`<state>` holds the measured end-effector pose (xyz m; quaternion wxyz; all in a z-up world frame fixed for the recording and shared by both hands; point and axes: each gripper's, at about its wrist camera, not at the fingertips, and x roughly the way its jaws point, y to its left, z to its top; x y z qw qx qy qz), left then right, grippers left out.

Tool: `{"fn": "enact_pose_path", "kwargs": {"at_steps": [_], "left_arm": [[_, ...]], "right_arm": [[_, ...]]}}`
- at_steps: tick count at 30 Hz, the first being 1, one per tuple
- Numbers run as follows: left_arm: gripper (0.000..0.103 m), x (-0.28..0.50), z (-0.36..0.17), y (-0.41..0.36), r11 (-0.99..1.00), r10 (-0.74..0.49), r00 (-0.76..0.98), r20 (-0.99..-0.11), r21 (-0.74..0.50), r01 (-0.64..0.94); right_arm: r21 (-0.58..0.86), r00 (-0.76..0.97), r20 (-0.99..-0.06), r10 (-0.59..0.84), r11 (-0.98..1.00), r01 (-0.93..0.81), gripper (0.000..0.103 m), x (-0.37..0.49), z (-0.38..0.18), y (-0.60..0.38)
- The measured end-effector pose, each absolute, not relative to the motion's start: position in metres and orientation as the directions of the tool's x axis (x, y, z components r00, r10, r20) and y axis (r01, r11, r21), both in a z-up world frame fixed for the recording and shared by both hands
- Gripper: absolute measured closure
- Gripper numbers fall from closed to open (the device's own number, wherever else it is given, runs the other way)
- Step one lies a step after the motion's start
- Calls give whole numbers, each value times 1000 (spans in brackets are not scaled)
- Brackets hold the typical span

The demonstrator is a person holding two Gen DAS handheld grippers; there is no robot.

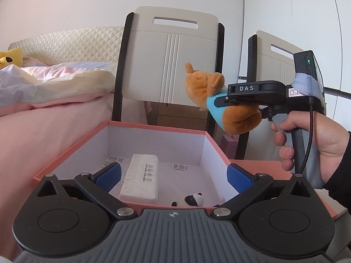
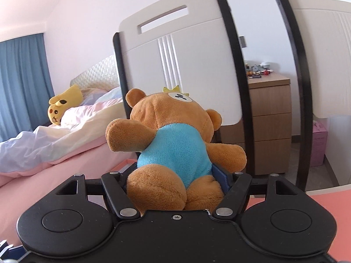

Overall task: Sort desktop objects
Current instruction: 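Lift the teddy bear with the right tool over the pink box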

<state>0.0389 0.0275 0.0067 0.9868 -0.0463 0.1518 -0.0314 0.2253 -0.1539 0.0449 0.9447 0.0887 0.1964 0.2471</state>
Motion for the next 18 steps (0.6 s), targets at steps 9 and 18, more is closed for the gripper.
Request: {"fn": "enact_pose_path", "kwargs": {"at_steps": [9, 18], "left_arm": [[0, 39, 9, 34, 991, -77, 955, -285, -131, 40], [0, 38, 12, 39, 988, -68, 957, -281, -150, 26]], "right_arm": [[203, 717, -379, 585, 809, -552, 33, 219, 30, -114], [132, 672, -437, 598, 781, -610, 52, 218, 17, -91]]}}
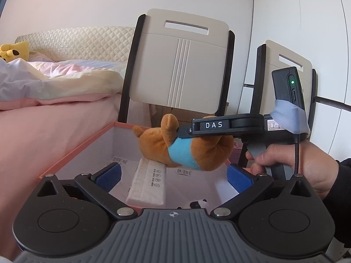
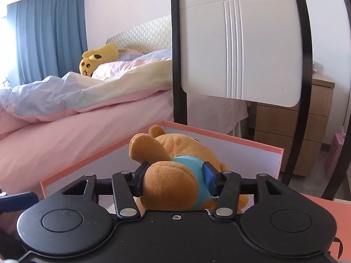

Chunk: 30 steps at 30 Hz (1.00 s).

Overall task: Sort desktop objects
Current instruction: 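Lift the teddy bear with the right tool over the pink box, then lower the teddy bear into the box, open and withdraw the right tool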

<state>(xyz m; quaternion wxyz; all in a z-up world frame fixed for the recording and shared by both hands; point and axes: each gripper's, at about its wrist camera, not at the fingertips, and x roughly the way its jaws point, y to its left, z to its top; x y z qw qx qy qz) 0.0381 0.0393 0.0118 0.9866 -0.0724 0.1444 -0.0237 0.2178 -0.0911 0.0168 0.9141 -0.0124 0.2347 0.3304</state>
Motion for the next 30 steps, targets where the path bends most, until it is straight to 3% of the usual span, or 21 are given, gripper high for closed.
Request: {"fn": "enact_pose_path", "kwargs": {"at_steps": [4, 7, 11, 17, 30], "left_arm": [[0, 37, 12, 38, 989, -70, 957, -281, -146, 29], [0, 37, 11, 38, 989, -71, 957, -282, -144, 31], [0, 37, 11, 37, 989, -74, 956, -283, -140, 35], [0, 37, 11, 36, 990, -75, 956, -284, -134, 37], [0, 37, 8, 31, 994, -71, 954, -290, -103, 43]], "right_arm": [[150, 635, -486, 601, 773, -616, 54, 222, 7, -87], [145, 611, -516, 600, 764, -628, 74, 221, 4, -84], [141, 579, -562, 590, 758, -637, 71, 220, -4, -79], [162, 575, -559, 598, 759, -631, 71, 218, -8, -86], [127, 694, -446, 565, 807, -576, 63, 191, 13, -116]]}}
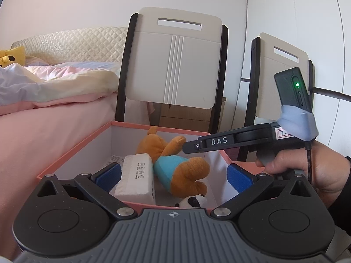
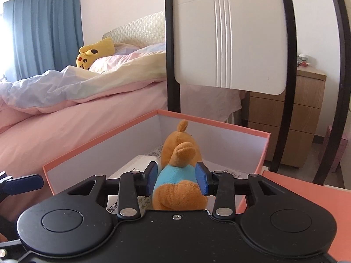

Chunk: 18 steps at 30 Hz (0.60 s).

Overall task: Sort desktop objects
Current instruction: 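Lower the teddy bear into the box, open and withdraw the right tool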

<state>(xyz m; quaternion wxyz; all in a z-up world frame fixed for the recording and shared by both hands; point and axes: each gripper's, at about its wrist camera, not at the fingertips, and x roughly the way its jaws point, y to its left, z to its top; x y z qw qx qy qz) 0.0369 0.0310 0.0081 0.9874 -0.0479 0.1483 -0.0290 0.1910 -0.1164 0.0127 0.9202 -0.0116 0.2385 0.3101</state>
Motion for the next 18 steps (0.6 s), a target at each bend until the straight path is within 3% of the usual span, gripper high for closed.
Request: {"fn": "enact_pose_path", "kwargs": {"at_steps": [5, 15, 18], "left_arm": [[0, 34, 9, 28, 994, -75, 957, -282, -94, 50], [0, 28, 9, 22, 997, -69, 965, -254, -58, 57], [0, 26, 10, 20, 997, -69, 966, -248, -52, 57]], "right_arm": [[127, 748, -396, 532, 839, -529, 53, 174, 16, -139], [120, 816, -351, 460, 886, -448, 52, 143, 26, -176], [121, 830, -337, 444, 895, -429, 47, 133, 28, -184]]}}
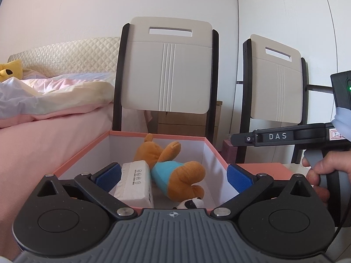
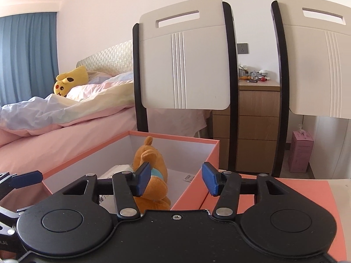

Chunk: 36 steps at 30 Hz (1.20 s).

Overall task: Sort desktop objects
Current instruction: 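Lower the teddy bear into the box, open and withdraw the right tool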

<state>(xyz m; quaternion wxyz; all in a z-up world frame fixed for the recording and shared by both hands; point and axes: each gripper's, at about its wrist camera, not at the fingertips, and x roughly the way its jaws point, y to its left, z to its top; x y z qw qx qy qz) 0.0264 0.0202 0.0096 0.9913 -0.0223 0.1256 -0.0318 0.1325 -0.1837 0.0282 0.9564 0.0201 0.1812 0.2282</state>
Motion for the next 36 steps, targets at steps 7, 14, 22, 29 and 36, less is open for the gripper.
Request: {"fn": "enact_pose_path", "kwargs": {"at_steps": [7, 14, 22, 29, 36], "left_arm": [[0, 24, 9, 16, 996, -79, 966, -245, -47, 69], [0, 22, 8, 14, 996, -83, 966, -245, -40, 75], [0, 22, 7, 12, 996, -83, 966, -243, -33, 77], [0, 20, 7, 11, 995, -97, 966, -241, -39, 90], [0, 20, 7, 10, 994, -105, 964, -243, -42, 98]], "right_arm": [[86, 857, -320, 404, 913, -398, 46, 107, 27, -200], [73, 881, -270, 389, 920, -385, 46, 88, 30, -215], [62, 898, -226, 378, 926, -374, 29, 71, 29, -219], [70, 911, -201, 360, 933, -353, 1, 61, 24, -224], [79, 922, -181, 343, 939, -334, 1, 52, 24, -232]]}}
